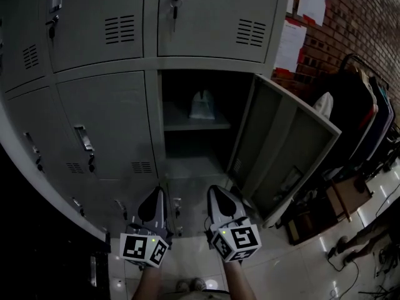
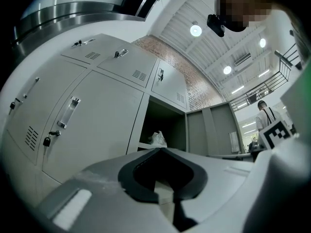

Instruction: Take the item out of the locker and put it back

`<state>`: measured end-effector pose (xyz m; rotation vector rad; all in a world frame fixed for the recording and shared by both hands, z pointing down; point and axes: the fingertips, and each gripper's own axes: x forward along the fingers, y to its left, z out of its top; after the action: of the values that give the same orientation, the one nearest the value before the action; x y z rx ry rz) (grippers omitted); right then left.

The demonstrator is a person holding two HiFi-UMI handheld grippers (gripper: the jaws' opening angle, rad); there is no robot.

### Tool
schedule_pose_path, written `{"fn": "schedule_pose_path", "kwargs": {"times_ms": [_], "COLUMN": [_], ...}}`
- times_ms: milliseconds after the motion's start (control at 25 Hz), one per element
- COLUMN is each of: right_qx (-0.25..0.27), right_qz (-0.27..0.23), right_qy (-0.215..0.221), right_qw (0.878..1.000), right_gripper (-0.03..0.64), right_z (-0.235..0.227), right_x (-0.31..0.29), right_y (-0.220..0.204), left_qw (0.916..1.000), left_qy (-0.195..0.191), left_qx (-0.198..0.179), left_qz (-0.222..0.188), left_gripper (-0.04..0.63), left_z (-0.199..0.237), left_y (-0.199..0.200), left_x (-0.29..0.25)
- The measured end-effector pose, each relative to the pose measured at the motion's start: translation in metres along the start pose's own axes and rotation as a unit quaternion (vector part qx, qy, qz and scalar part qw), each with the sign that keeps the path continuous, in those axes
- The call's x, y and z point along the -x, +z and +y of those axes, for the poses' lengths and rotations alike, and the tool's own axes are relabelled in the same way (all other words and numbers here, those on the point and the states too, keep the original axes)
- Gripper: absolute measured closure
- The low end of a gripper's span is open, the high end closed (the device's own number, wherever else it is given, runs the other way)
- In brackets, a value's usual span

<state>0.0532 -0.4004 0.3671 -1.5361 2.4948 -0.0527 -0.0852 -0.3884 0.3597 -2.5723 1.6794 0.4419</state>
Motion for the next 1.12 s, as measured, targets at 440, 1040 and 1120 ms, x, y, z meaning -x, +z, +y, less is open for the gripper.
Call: {"fn": "schedule_pose_path", "kwargs": {"times_ms": [440,1040,1120], "right_qx": [-0.009,-0.029,-0.028], "right_qz": [-0.017,-0.011,-0.015], "right_qy": [0.021,0.048,0.043], "right_qw": [1.000,0.998,0.999], "right_gripper": [0.615,0.615,0.615], "right_z": [0.013,0.006,0.001], "right_x": [0.006,0.033,0.039], "right_y": [0.010,0.008,0.006], "left_qw": [0.9999,0.9998,0.9998], "left_qy": [0.006,0.017,0.012], "left_qx": [0.000,-0.008,-0.004], "left_qz": [-0.012,-0.004,-0.014], "left_gripper": [0.592,0.592,0.592], "left_z": [-0.001,-0.017,-0.023], "left_y": [0.010,0.009,0.012], "left_x": [0.008,0.026,0.037]}}
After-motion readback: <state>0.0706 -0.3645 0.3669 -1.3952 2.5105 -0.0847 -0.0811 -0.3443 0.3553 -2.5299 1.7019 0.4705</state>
